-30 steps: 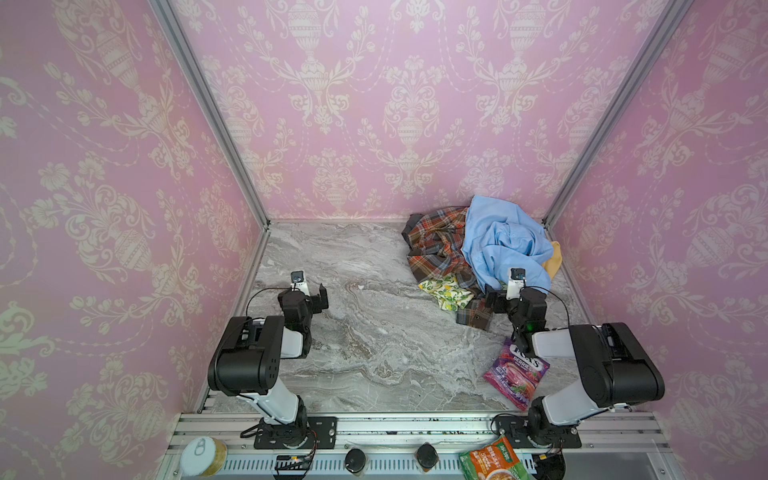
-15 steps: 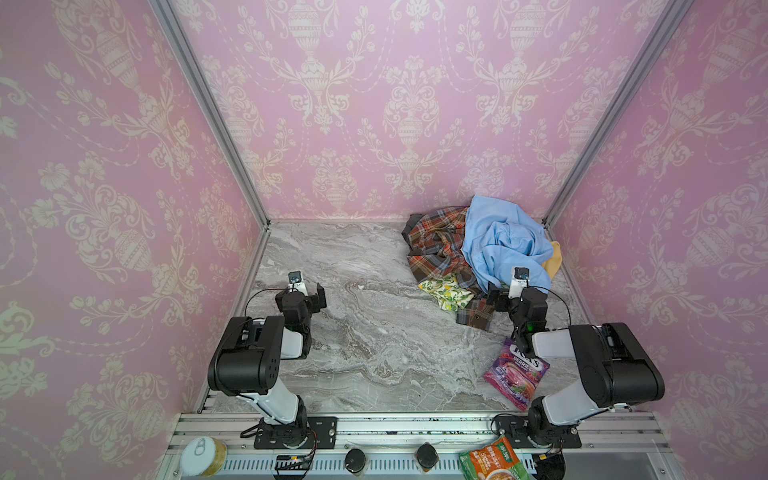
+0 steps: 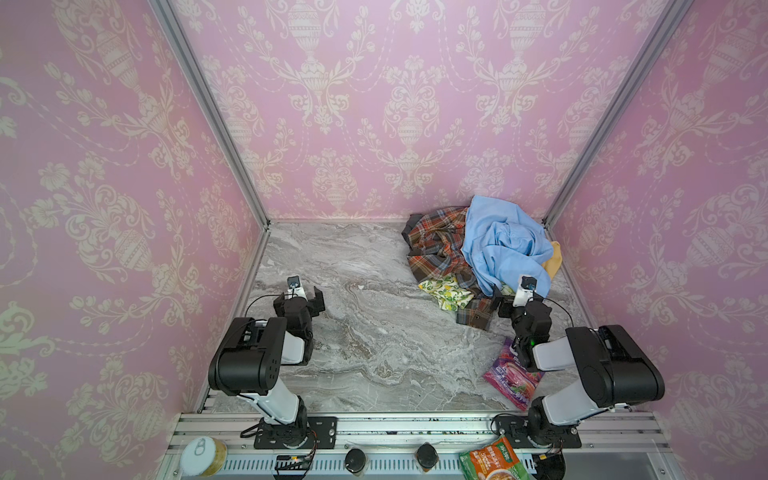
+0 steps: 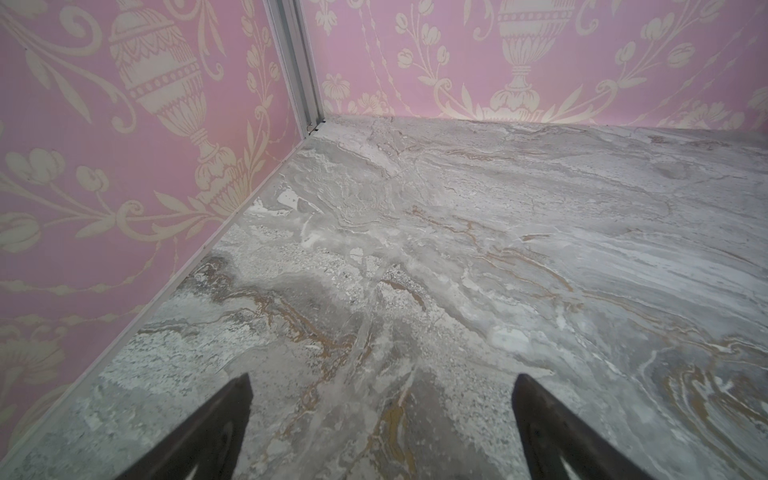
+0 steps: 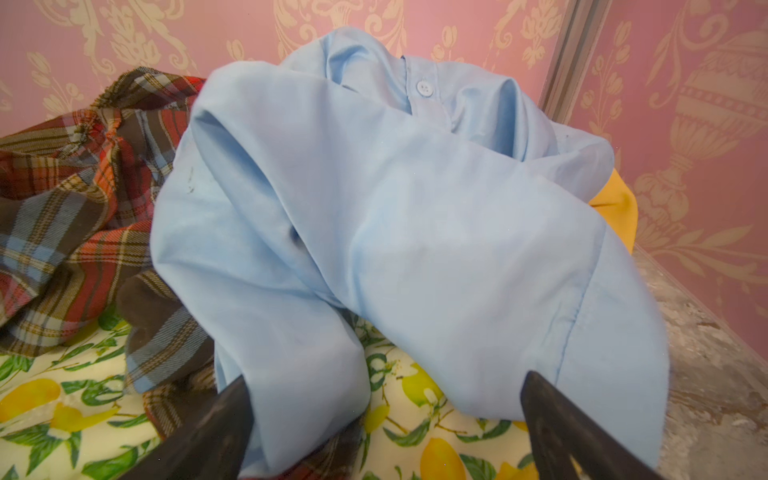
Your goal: Pick out a specific cloth from the pile
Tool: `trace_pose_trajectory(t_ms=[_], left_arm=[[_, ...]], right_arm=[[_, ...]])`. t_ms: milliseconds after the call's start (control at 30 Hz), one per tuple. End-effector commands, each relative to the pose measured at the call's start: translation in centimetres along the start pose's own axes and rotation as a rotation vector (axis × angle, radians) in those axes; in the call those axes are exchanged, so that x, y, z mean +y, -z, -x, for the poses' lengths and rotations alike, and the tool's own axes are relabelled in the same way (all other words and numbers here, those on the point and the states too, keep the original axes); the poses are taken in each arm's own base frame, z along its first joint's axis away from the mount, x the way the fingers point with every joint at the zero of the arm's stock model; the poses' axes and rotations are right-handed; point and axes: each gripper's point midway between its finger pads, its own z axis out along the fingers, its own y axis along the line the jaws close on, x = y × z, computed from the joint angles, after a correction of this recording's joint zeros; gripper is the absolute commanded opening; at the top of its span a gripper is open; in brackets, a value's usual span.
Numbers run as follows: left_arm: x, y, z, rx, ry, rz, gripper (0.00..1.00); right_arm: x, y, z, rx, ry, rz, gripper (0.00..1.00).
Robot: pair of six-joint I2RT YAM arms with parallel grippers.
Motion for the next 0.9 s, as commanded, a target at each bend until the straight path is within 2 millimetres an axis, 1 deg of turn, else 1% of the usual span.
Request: trace_pose_trajectory(t_ms=[0, 67, 167, 233, 300, 367, 600, 700, 767, 867], left_arm=[[0.2, 0.3, 1.3, -0.051, 0.02, 0.022, 0.99], [0.2, 0.3, 1.3, -0.051, 0.02, 0.022, 0.99], [0.2, 0.2, 1.3, -0.046, 0.018, 0.022, 0.99], [0.2, 0.2, 1.3, -0.042, 0.017, 0.023, 0.99], [0.1, 0.1, 1.2, -0.036, 0.015, 0.022, 0.99], [0.1, 0.0, 1.2, -0.031, 0.013, 0.024, 0.99], [0.1, -0.6, 1.2, 0.0, 0.019, 0.017, 0.99], [0.1, -0.7, 1.1, 0.007, 0.022, 0.016, 0.99], [-0.1, -0.9, 1.0, 0.016, 0.018, 0.006, 0.99], [-0.4, -1.0, 1.1, 0.032, 0.022, -0.027, 0.99]], right_arm=[[-0.2, 0.5, 0.7, -0.051, -0.014, -0.014, 1.0], [-0.5, 0.9, 1.0, -0.056, -0.021, -0.026, 1.0], [-0.1, 1.1, 1.5, -0.052, -0.002, -0.022, 1.0], [-0.6, 1.5, 2.1, -0.047, -0.01, -0.053, 1.0], [-0.7, 1.7, 2.4, -0.021, -0.014, -0.057, 1.0], [-0.6, 2.1, 3.2, -0.024, -0.019, -0.057, 1.0], [-1.8, 3.6, 5.8, -0.032, -0.037, -0.126, 1.0], [-1.8, 4.3, 6.8, -0.029, -0.049, -0.132, 1.0], [-1.9, 4.6, 7.0, -0.02, -0.057, -0.133, 1.0], [-1.2, 4.9, 7.7, -0.016, -0.078, -0.095, 1.0]])
